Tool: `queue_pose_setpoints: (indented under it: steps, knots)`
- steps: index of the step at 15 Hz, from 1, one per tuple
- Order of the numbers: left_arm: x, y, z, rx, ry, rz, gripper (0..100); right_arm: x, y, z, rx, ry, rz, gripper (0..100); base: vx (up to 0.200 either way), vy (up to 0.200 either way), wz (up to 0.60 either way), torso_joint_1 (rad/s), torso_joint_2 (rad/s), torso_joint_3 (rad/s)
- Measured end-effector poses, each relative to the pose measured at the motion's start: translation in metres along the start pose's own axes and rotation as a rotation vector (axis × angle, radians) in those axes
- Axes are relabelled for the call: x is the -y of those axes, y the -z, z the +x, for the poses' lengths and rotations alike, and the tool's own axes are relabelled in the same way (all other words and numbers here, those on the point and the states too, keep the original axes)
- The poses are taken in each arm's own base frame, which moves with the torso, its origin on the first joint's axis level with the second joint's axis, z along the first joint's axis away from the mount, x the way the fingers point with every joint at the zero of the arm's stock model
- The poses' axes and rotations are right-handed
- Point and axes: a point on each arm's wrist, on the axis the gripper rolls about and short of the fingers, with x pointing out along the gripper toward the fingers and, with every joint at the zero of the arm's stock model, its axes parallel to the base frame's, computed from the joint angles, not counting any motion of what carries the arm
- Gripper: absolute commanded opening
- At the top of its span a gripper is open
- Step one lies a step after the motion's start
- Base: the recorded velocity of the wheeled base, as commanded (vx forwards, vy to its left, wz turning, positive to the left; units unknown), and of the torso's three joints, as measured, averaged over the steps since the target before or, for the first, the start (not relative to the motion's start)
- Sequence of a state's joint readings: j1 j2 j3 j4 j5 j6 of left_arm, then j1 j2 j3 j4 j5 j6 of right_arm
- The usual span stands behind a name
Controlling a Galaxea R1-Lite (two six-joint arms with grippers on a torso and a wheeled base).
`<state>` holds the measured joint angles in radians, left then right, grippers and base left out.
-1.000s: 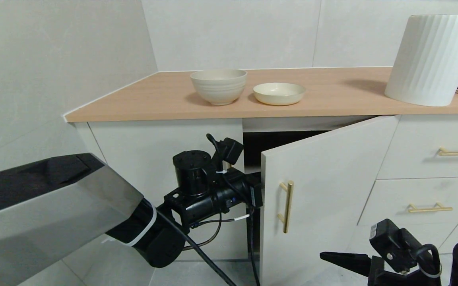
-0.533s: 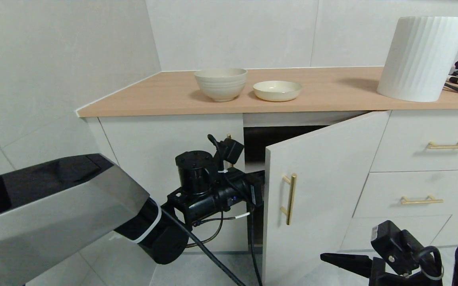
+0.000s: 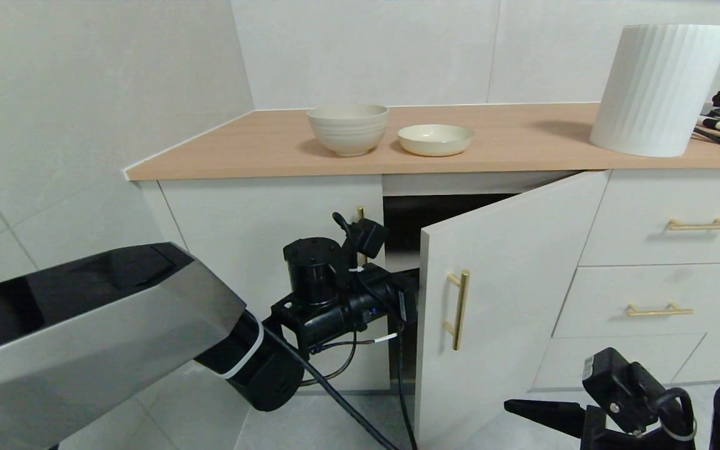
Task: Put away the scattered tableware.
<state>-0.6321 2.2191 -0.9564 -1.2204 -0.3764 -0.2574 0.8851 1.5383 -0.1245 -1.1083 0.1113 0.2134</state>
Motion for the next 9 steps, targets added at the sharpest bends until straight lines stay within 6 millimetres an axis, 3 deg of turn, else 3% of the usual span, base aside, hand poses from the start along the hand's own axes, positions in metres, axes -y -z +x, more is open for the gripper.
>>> queue_pose_setpoints:
  steps: [8,9]
  knots:
    - [-0.003,0.001,0.012,0.013,0.01,0.006,0,0.0,0.0,-0.001,0.002,0.002,-0.002,100,0.0,0.0,0.0,0.0,0.0,0.0]
    - [-0.004,0.001,0.013,0.01,0.008,0.004,0,0.0,0.0,-0.001,0.002,0.002,-0.002,100,-0.2,0.0,0.0,-0.002,0.0,0.002]
